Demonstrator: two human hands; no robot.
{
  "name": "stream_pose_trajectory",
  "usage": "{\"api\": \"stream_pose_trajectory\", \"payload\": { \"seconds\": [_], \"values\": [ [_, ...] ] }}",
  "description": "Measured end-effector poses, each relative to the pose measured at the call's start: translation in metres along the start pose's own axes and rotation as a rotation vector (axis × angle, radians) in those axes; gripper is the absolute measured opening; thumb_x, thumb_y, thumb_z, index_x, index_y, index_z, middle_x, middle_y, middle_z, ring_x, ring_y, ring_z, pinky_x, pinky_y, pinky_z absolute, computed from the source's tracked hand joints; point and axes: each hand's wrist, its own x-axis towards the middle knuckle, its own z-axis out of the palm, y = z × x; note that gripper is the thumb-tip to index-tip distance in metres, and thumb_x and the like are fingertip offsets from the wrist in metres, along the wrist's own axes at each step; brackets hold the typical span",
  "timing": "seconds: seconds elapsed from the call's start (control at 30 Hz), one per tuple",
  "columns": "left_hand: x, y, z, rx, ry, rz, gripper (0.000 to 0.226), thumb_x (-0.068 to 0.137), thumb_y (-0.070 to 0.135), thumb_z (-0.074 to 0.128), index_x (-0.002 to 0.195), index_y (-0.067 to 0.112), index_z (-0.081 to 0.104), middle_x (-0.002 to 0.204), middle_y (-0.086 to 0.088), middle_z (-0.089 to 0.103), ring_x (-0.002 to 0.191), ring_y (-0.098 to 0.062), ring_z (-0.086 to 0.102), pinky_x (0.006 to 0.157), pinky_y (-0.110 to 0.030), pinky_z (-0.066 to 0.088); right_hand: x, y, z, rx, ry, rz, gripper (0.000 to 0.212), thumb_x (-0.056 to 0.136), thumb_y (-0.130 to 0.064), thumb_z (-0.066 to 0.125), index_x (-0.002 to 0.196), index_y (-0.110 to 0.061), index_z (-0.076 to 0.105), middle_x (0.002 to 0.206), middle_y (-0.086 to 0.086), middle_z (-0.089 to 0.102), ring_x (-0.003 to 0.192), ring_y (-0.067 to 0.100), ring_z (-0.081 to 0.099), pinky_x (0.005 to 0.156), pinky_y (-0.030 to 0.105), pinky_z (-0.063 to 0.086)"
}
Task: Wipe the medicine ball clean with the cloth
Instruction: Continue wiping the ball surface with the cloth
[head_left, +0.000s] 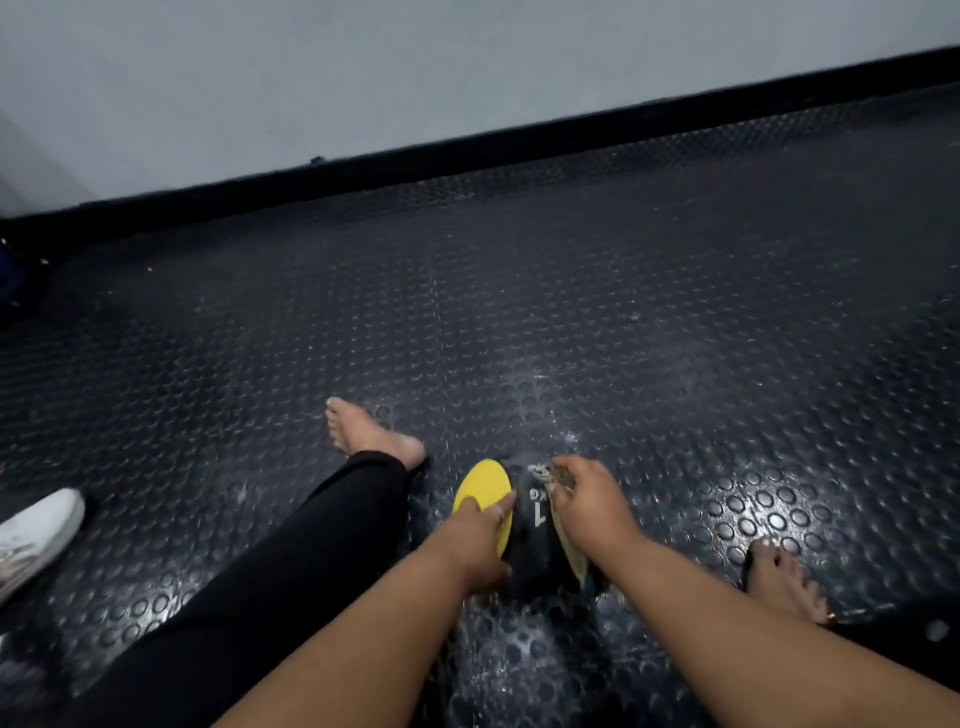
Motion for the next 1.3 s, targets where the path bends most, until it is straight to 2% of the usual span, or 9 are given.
{"api": "stream_pose_trajectory", "payload": {
  "seconds": [0.17, 0.4, 0.57, 0.7, 0.83, 1.03, 1.1, 1.17, 1.3],
  "values": [
    [0.005, 0.0, -0.003, -0.051, -0.02, 0.007, 0.074, 0.098, 0.026, 0.055, 0.157, 0.031, 0.011, 0.154, -0.011, 0.023, 0.138, -0.031, 0.035, 0.109, -0.034, 0.033, -0.003, 0.014, 0.004, -0.126, -0.076, -0.014, 0.038, 0.092, -0.012, 0.053, 0.13, -0.016, 0.054, 0.129, 0.008, 0.057, 0.119, 0.026, 0.051, 0.099, 0.026, 0.038],
    [0.015, 0.003, -0.002, -0.098, 0.079, -0.002, 0.073, 0.094, 0.027, 0.062, 0.155, 0.026, 0.022, 0.149, -0.007, 0.023, 0.134, -0.029, 0.042, 0.11, -0.034, 0.035, 0.009, 0.017, -0.005, -0.166, -0.096, 0.006, 0.036, 0.092, -0.012, 0.05, 0.126, -0.022, 0.058, 0.122, 0.007, 0.062, 0.113, 0.028, 0.054, 0.09, 0.029, 0.043],
    [0.028, 0.013, -0.004, -0.234, 0.145, -0.115, 0.106, 0.081, 0.042, 0.076, 0.157, 0.022, 0.004, 0.156, -0.008, 0.009, 0.141, -0.031, 0.029, 0.114, -0.041, 0.032, 0.015, 0.019, -0.006, -0.052, -0.072, -0.015, 0.034, 0.09, -0.01, 0.054, 0.121, -0.019, 0.063, 0.121, 0.004, 0.063, 0.111, 0.021, 0.057, 0.085, 0.022, 0.04],
    [0.042, 0.023, 0.007, -0.364, 0.075, -0.262, 0.134, 0.067, 0.055, 0.083, 0.154, 0.026, -0.014, 0.161, -0.009, -0.014, 0.149, -0.035, 0.008, 0.118, -0.048, 0.024, 0.021, 0.03, -0.005, 0.187, -0.068, 0.071, 0.024, 0.089, -0.007, 0.056, 0.107, -0.019, 0.067, 0.093, 0.006, 0.069, 0.081, 0.022, 0.063, 0.061, 0.021, 0.045],
    [0.053, 0.03, 0.021, -0.435, 0.096, -0.329, 0.137, 0.065, 0.054, 0.084, 0.152, 0.031, -0.019, 0.16, -0.009, -0.019, 0.148, -0.04, -0.001, 0.119, -0.049, 0.018, 0.035, 0.036, -0.008, 0.499, -0.083, 0.218, 0.021, 0.087, -0.001, 0.058, 0.103, -0.01, 0.068, 0.078, -0.004, 0.063, 0.065, 0.009, 0.056, 0.049, 0.01, 0.043],
    [0.063, 0.023, 0.001, -0.363, 0.035, -0.257, 0.133, 0.067, 0.042, 0.087, 0.153, 0.035, -0.014, 0.16, -0.007, -0.024, 0.148, -0.038, -0.012, 0.12, -0.052, 0.013, 0.055, 0.04, -0.014, 0.43, 0.004, 0.213, 0.022, 0.09, -0.006, 0.056, 0.106, -0.018, 0.066, 0.084, 0.001, 0.065, 0.056, 0.013, 0.055, 0.05, 0.022, 0.047],
    [0.065, 0.026, -0.006, -0.332, 0.005, -0.259, 0.128, 0.074, 0.031, 0.085, 0.152, 0.038, -0.016, 0.158, -0.007, -0.029, 0.147, -0.038, -0.017, 0.119, -0.052, 0.012, 0.057, 0.038, -0.007, 0.378, -0.018, 0.161, 0.028, 0.089, -0.008, 0.059, 0.112, -0.022, 0.064, 0.099, 0.003, 0.068, 0.068, 0.016, 0.062, 0.067, 0.031, 0.054],
    [0.066, 0.03, -0.005, -0.357, 0.017, -0.283, 0.119, 0.082, 0.018, 0.076, 0.151, 0.039, -0.019, 0.158, -0.008, -0.031, 0.147, -0.039, -0.018, 0.118, -0.053, 0.014, 0.057, 0.035, 0.002, 0.283, 0.003, 0.111, 0.029, 0.089, -0.009, 0.059, 0.115, -0.02, 0.064, 0.111, 0.003, 0.066, 0.092, 0.017, 0.062, 0.083, 0.027, 0.048],
    [0.06, 0.026, 0.004, -0.385, 0.031, -0.278, 0.133, 0.07, 0.031, 0.087, 0.149, 0.043, -0.02, 0.157, -0.007, -0.031, 0.146, -0.038, -0.019, 0.118, -0.05, 0.014, 0.053, 0.03, 0.015, 0.131, 0.057, 0.05, 0.027, 0.094, -0.014, 0.052, 0.118, -0.014, 0.062, 0.117, 0.006, 0.061, 0.106, 0.02, 0.055, 0.083, 0.019, 0.037]
  ]
}}
